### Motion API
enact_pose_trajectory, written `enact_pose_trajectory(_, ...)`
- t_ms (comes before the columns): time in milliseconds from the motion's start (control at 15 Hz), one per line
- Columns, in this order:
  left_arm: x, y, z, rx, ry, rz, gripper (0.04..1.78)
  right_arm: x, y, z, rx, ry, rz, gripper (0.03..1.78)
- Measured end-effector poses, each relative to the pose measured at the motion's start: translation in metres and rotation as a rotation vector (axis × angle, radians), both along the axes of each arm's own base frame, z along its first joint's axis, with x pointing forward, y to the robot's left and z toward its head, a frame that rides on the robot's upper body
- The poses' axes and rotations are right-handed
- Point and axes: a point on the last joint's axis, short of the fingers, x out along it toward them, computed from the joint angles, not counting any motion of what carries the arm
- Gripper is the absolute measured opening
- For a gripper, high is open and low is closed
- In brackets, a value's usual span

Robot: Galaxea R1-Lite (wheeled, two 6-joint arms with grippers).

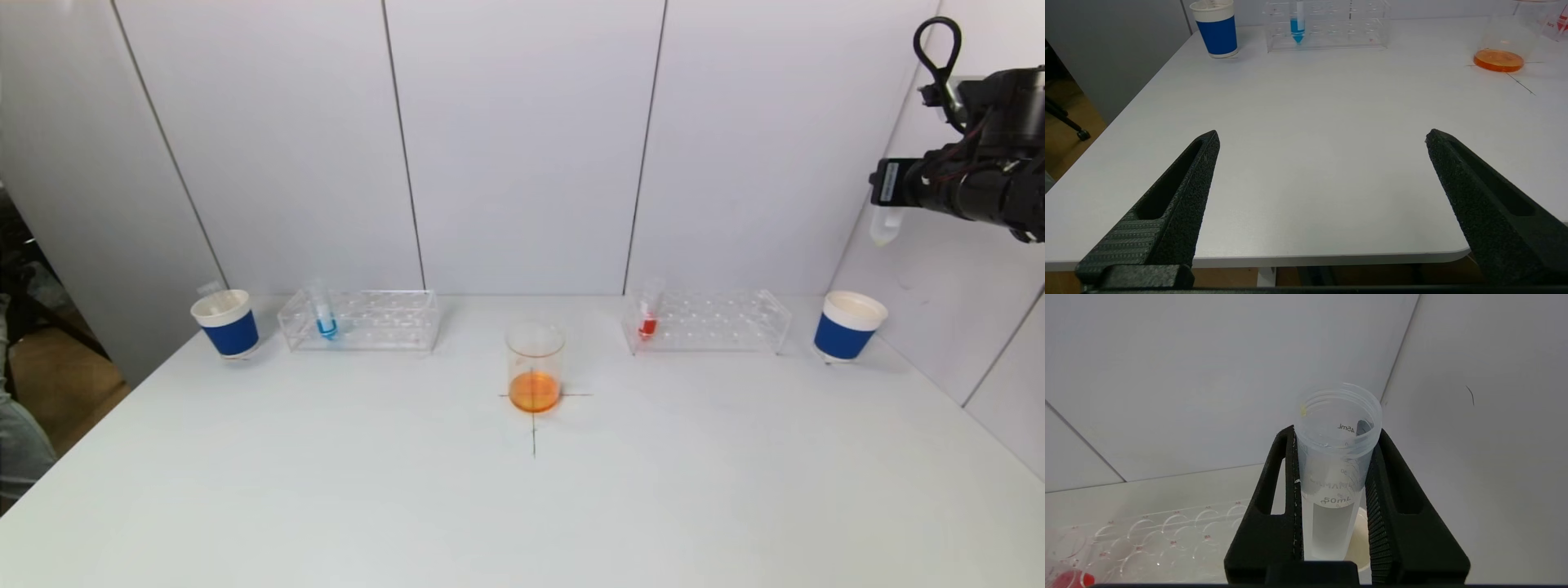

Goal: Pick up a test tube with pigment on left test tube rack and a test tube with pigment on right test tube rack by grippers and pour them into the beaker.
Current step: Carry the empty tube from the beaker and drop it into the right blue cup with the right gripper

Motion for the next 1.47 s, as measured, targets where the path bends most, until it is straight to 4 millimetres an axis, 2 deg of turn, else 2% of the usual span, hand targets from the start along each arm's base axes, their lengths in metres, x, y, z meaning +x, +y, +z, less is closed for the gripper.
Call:
enact_pose_trajectory(400, 0.000, 0.000, 0.000, 0.000, 0.000, 0.000, 1.76, 0.011, -0.004, -0.025, 0.053, 0.049, -0.034, 0.50)
enact_pose_trajectory(800, 0.000, 0.000, 0.000, 0.000, 0.000, 0.000, 1.76, 0.018, -0.010, -0.037, 0.058, 0.074, -0.049, 0.50)
enact_pose_trajectory(1067, 0.000, 0.000, 0.000, 0.000, 0.000, 0.001, 1.76, 0.024, -0.021, -0.042, 0.054, 0.036, -0.068, 0.50)
enact_pose_trajectory(1467, 0.000, 0.000, 0.000, 0.000, 0.000, 0.000, 1.76, 0.040, -0.034, -0.061, 0.057, 0.046, -0.089, 0.50)
